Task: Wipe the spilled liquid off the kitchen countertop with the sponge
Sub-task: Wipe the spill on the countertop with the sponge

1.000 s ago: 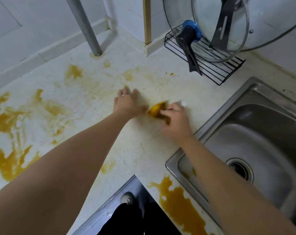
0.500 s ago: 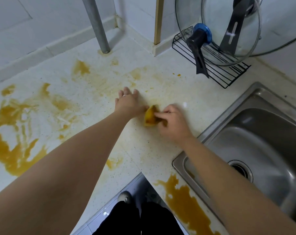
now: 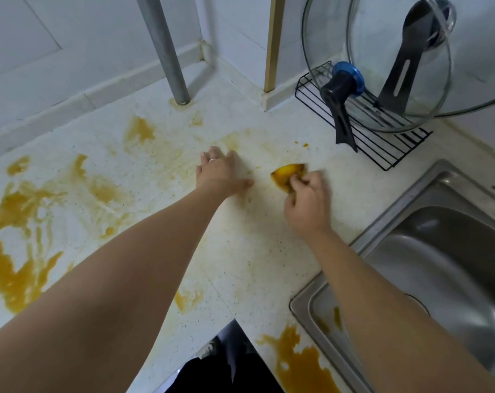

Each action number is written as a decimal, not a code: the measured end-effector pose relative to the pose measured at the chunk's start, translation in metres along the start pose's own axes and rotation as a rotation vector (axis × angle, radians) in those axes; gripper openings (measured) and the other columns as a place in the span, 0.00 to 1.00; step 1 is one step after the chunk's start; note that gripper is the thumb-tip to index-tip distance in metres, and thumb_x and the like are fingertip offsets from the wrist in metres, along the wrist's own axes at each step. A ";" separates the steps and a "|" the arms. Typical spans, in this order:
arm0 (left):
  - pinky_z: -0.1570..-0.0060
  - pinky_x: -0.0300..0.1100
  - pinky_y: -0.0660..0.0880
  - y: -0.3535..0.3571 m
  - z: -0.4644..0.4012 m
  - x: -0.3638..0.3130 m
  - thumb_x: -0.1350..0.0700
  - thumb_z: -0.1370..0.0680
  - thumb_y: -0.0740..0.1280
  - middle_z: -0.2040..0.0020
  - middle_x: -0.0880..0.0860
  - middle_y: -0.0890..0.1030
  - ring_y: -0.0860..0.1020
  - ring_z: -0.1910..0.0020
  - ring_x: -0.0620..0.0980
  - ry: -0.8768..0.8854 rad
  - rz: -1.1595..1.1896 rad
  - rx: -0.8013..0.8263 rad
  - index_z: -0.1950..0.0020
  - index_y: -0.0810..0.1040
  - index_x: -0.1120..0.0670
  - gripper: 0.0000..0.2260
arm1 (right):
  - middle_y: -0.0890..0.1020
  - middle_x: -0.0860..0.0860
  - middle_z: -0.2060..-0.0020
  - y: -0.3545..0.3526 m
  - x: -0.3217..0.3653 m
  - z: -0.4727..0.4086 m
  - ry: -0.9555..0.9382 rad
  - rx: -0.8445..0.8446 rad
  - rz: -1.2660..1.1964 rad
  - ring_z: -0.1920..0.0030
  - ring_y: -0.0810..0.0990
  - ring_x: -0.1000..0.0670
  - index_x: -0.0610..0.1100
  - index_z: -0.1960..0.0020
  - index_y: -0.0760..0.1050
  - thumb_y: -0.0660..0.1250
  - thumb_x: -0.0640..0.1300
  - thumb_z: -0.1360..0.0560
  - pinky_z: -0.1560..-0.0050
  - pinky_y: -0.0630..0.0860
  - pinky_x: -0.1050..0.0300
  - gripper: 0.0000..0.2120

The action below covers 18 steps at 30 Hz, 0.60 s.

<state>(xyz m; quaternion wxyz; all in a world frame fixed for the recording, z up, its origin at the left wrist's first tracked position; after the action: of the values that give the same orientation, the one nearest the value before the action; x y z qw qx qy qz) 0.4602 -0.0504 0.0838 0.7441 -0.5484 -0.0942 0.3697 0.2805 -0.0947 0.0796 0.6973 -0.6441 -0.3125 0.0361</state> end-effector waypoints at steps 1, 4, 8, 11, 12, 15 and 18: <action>0.27 0.56 0.54 -0.001 -0.001 -0.001 0.40 0.27 0.67 0.22 0.58 0.46 0.44 0.24 0.60 -0.003 0.000 -0.002 0.24 0.55 0.51 0.37 | 0.70 0.41 0.44 0.002 0.000 0.000 -0.058 0.011 -0.016 0.44 0.69 0.43 0.38 0.35 0.71 0.60 0.39 0.25 0.41 0.66 0.54 0.19; 0.26 0.55 0.49 -0.002 -0.006 0.000 0.38 0.27 0.67 0.22 0.57 0.43 0.42 0.23 0.59 -0.011 0.018 0.022 0.23 0.52 0.49 0.40 | 0.70 0.40 0.42 -0.007 -0.026 -0.029 0.087 -0.066 0.029 0.43 0.69 0.43 0.38 0.37 0.72 0.59 0.38 0.24 0.45 0.66 0.56 0.16; 0.27 0.56 0.46 -0.004 -0.008 0.000 0.38 0.28 0.67 0.22 0.57 0.41 0.41 0.24 0.59 -0.023 0.024 0.041 0.22 0.50 0.49 0.41 | 0.68 0.38 0.37 -0.015 -0.027 -0.071 0.235 -0.078 0.079 0.35 0.65 0.39 0.37 0.38 0.72 0.60 0.36 0.25 0.34 0.64 0.46 0.16; 0.27 0.56 0.48 -0.003 -0.009 -0.001 0.38 0.29 0.69 0.22 0.56 0.43 0.42 0.24 0.59 -0.027 0.027 0.025 0.23 0.52 0.48 0.42 | 0.70 0.44 0.37 -0.003 0.004 -0.073 0.024 0.028 0.062 0.35 0.64 0.42 0.43 0.35 0.71 0.61 0.39 0.25 0.32 0.59 0.48 0.18; 0.27 0.56 0.48 -0.002 -0.009 0.000 0.37 0.29 0.69 0.22 0.56 0.43 0.42 0.24 0.58 -0.027 0.028 0.020 0.23 0.52 0.48 0.42 | 0.71 0.45 0.38 0.002 0.011 -0.069 -0.058 0.046 0.056 0.36 0.65 0.43 0.45 0.35 0.71 0.61 0.40 0.25 0.33 0.59 0.50 0.19; 0.27 0.55 0.47 -0.001 -0.009 0.001 0.37 0.29 0.68 0.22 0.56 0.42 0.41 0.24 0.58 -0.020 0.029 0.031 0.23 0.51 0.48 0.42 | 0.72 0.46 0.39 0.000 0.010 -0.068 -0.051 -0.008 0.073 0.37 0.66 0.44 0.46 0.35 0.72 0.61 0.41 0.25 0.36 0.59 0.51 0.19; 0.26 0.55 0.47 -0.001 -0.011 0.003 0.37 0.30 0.69 0.22 0.55 0.42 0.41 0.23 0.57 -0.027 0.043 0.030 0.22 0.51 0.47 0.42 | 0.71 0.45 0.37 -0.007 0.001 -0.082 0.121 -0.064 0.065 0.34 0.64 0.43 0.44 0.36 0.72 0.60 0.39 0.25 0.35 0.59 0.51 0.18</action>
<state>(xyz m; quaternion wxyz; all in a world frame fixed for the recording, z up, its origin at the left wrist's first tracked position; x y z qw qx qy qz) 0.4690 -0.0563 0.0799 0.7426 -0.5342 -0.0869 0.3945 0.3187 -0.1668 0.0883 0.6925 -0.6767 -0.2498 0.0099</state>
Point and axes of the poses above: each hand's wrist, its own z-axis away from the middle knuckle, its own y-axis out of the palm, x = y × z, the point moved 2 cm from there along -z, towards the middle knuckle
